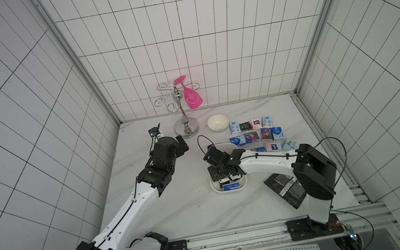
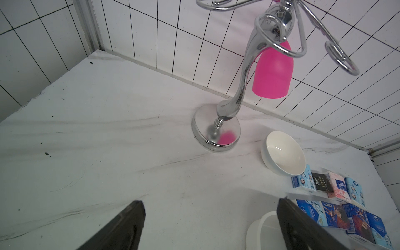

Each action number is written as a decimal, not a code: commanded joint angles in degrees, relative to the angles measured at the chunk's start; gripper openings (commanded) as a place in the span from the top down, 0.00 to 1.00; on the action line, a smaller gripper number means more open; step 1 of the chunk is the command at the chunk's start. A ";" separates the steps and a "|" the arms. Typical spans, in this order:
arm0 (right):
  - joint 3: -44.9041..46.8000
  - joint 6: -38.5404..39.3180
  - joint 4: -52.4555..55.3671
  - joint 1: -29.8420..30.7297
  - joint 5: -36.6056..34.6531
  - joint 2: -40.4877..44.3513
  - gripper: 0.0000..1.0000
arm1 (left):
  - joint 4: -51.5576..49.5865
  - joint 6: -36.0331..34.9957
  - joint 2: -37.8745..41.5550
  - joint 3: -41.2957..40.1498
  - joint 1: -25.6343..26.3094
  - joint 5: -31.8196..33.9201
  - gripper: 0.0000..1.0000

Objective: Take the pocket tissues out of the storage box
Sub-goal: Pick up the pocket tissues from the storage box, then place the pocket tissues at the center of the board.

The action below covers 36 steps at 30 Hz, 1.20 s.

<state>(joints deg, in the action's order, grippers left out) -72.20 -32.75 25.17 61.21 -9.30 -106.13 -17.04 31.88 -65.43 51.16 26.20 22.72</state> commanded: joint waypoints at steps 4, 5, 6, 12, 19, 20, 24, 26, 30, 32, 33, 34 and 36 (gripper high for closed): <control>-2.08 -1.09 -0.38 0.07 -0.20 -2.03 0.37 | -0.36 -0.68 1.26 -0.14 -0.04 1.01 0.01; -1.77 -1.09 -0.31 -0.03 -0.54 -1.75 0.39 | -0.36 -0.68 1.28 -0.18 0.01 1.10 0.01; -1.48 -1.17 -0.27 -0.04 -1.01 -1.32 0.42 | -0.36 -0.67 1.38 -0.14 0.04 1.18 0.01; -0.72 -0.83 0.82 -0.04 -3.60 2.76 0.48 | -0.28 -0.37 1.28 -0.11 0.05 0.86 0.01; -1.19 1.29 2.68 -1.84 -5.48 7.67 0.48 | -0.10 -0.23 0.44 0.35 0.08 0.68 0.01; -1.37 1.95 2.98 -2.94 -5.79 8.47 0.48 | -0.10 -0.12 0.31 0.48 0.08 0.61 0.01; -2.69 5.71 4.49 -10.36 -6.71 12.07 0.48 | -0.10 -0.32 0.06 0.47 0.08 0.64 0.01; -3.31 7.50 4.78 -15.77 -6.07 13.56 0.48 | -0.10 -0.36 -0.01 0.36 0.08 0.82 0.01; -5.01 9.90 5.34 -27.87 -3.82 14.37 0.48 | -0.10 -0.58 0.06 0.30 0.06 0.83 0.01; -5.87 10.41 5.33 -33.22 -2.35 13.68 0.48 | -0.01 -0.60 -0.01 0.26 0.04 0.97 0.01; -6.15 10.47 5.33 -35.93 -1.85 13.14 0.48 | 0.07 -0.68 0.04 0.29 0.08 1.01 0.01; -6.37 10.52 5.12 -38.05 -1.57 12.55 0.48 | 0.17 -0.68 -0.06 0.26 0.08 1.03 0.01; -6.72 10.19 4.62 -42.68 -0.94 10.78 0.48 | 0.25 -0.63 -0.24 0.41 0.08 0.92 0.01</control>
<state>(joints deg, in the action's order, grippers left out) -76.97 -23.73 28.29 22.44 -11.70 -93.67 -17.12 31.88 -65.12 51.16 26.20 22.94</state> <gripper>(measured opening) 0.518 0.986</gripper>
